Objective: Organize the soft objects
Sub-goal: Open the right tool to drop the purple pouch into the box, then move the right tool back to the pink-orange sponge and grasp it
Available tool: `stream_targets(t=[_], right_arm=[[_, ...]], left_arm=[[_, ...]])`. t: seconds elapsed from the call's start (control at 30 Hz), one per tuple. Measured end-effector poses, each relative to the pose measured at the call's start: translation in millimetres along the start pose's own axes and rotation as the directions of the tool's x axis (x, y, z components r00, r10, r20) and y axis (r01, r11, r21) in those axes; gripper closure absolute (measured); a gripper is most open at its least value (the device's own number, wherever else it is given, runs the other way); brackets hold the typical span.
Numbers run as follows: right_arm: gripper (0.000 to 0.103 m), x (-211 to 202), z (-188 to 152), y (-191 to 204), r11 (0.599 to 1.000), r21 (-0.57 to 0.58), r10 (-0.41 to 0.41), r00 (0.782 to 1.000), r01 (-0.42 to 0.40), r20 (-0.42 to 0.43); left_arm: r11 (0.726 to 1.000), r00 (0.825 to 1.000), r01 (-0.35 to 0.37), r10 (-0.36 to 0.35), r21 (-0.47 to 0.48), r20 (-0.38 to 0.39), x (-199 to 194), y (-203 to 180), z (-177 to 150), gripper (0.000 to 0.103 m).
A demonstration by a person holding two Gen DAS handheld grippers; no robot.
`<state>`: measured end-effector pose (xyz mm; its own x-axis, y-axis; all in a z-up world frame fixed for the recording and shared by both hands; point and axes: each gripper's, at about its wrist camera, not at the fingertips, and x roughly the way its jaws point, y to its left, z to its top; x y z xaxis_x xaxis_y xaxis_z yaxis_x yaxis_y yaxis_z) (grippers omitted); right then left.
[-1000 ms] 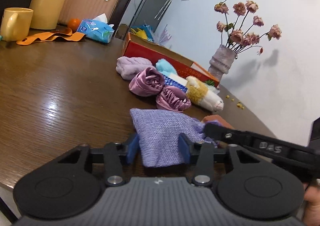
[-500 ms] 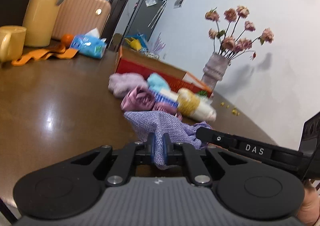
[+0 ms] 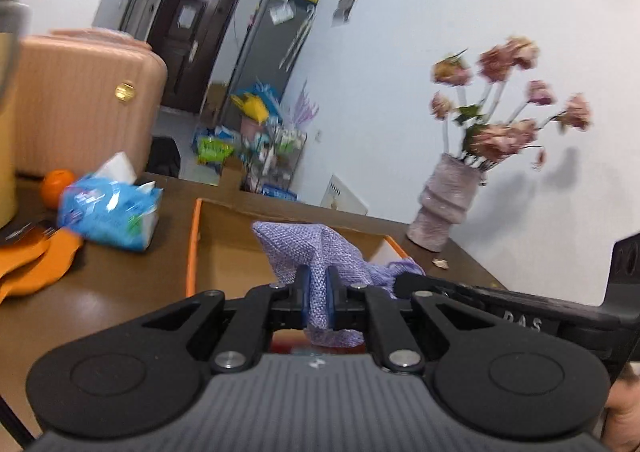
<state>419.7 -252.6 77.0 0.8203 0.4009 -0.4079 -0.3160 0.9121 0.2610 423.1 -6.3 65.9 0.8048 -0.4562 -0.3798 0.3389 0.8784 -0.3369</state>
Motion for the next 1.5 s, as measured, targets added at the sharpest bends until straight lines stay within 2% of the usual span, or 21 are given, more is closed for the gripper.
stream_targets(t=[0.13, 0.23, 0.33, 0.4, 0.43, 0.5, 0.53, 0.67, 0.77, 0.83, 0.87, 0.9, 1.0, 1.07, 1.13, 1.2, 1.37, 1.43, 1.5], right_arm=[[0.089, 88, 48, -31, 0.999, 0.037, -0.027, 0.994, 0.031, -0.102], [0.089, 153, 61, -50, 0.996, 0.053, -0.055, 0.978, 0.067, -0.202], [0.088, 199, 62, -67, 0.992, 0.091, -0.063, 0.966, 0.088, -0.252], [0.085, 217, 59, -77, 0.987, 0.134, -0.051, 0.958, 0.092, -0.283], [0.083, 223, 57, -78, 0.986, 0.134, -0.053, 0.952, 0.097, -0.3], [0.076, 223, 53, -79, 0.988, 0.119, -0.059, 0.949, 0.1, -0.311], [0.074, 223, 51, -79, 0.99, 0.108, -0.059, 0.951, 0.096, -0.305], [0.067, 193, 53, -74, 0.991, 0.083, -0.082, 0.96, 0.108, -0.268], [0.063, 155, 65, -71, 0.991, 0.066, -0.096, 0.967, 0.115, -0.236], [0.048, 123, 75, -68, 0.991, 0.03, -0.122, 0.973, 0.13, -0.196], [0.041, 105, 79, -66, 0.99, 0.009, -0.139, 0.975, 0.143, -0.171], [0.038, 84, 82, -64, 0.987, -0.013, -0.162, 0.977, 0.162, -0.142], [0.037, 31, 86, -64, 0.977, -0.043, -0.214, 0.973, 0.211, -0.09], [0.037, 1, 87, -68, 0.973, -0.028, -0.231, 0.97, 0.229, -0.071], [0.035, -29, 87, -69, 0.969, -0.008, -0.245, 0.968, 0.245, -0.043], [0.032, -55, 85, -66, 0.965, -0.005, -0.26, 0.965, 0.26, -0.008], [0.014, -114, 63, -50, 0.965, -0.042, -0.253, 0.962, 0.258, 0.103], [0.012, -133, 48, -41, 0.962, -0.047, -0.262, 0.957, 0.269, 0.123], [0.006, -147, 32, -31, 0.96, -0.057, -0.267, 0.956, 0.275, 0.125]], left_arm=[[0.996, 0.993, -0.082, 0.084, 0.026, -0.078, 89, 25, 30, 0.094], [0.987, 0.976, -0.144, 0.154, 0.073, -0.151, 143, 41, 38, 0.094], [0.97, 0.951, -0.204, 0.228, 0.131, -0.21, 179, 52, 37, 0.092], [0.957, 0.935, -0.224, 0.264, 0.184, -0.235, 189, 54, 34, 0.084], [0.956, 0.934, -0.217, 0.263, 0.199, -0.242, 190, 54, 33, 0.081], [0.957, 0.943, -0.202, 0.247, 0.209, -0.224, 186, 55, 30, 0.063], [0.957, 0.944, -0.201, 0.246, 0.21, -0.221, 184, 53, 29, 0.061], [0.949, 0.944, -0.221, 0.267, 0.225, -0.195, 168, 46, 32, 0.06], [0.941, 0.945, -0.241, 0.283, 0.239, -0.162, 138, 32, 44, 0.057], [0.935, 0.95, -0.253, 0.289, 0.248, -0.117, 112, 22, 55, 0.045], [0.931, 0.952, -0.262, 0.292, 0.253, -0.087, 94, 17, 60, 0.036], [0.927, 0.954, -0.27, 0.294, 0.259, -0.062, 79, 13, 64, 0.031], [0.91, 0.957, -0.279, 0.289, 0.308, 0.014, 28, -2, 70, 0.026], [0.896, 0.951, -0.306, 0.305, 0.321, 0.054, 1, -11, 72, 0.023], [0.898, 0.947, -0.32, 0.309, 0.304, 0.083, -27, -17, 72, 0.022], [0.903, 0.947, -0.32, 0.306, 0.287, 0.096, -47, -21, 70, 0.02], [0.888, 0.927, -0.371, 0.336, 0.272, 0.169, -92, -32, 40, 0.012], [0.879, 0.918, -0.388, 0.341, 0.279, 0.201, -107, -36, 24, 0.007], [0.881, 0.915, -0.389, 0.335, 0.27, 0.223, -121, -39, 6, 0.002]])
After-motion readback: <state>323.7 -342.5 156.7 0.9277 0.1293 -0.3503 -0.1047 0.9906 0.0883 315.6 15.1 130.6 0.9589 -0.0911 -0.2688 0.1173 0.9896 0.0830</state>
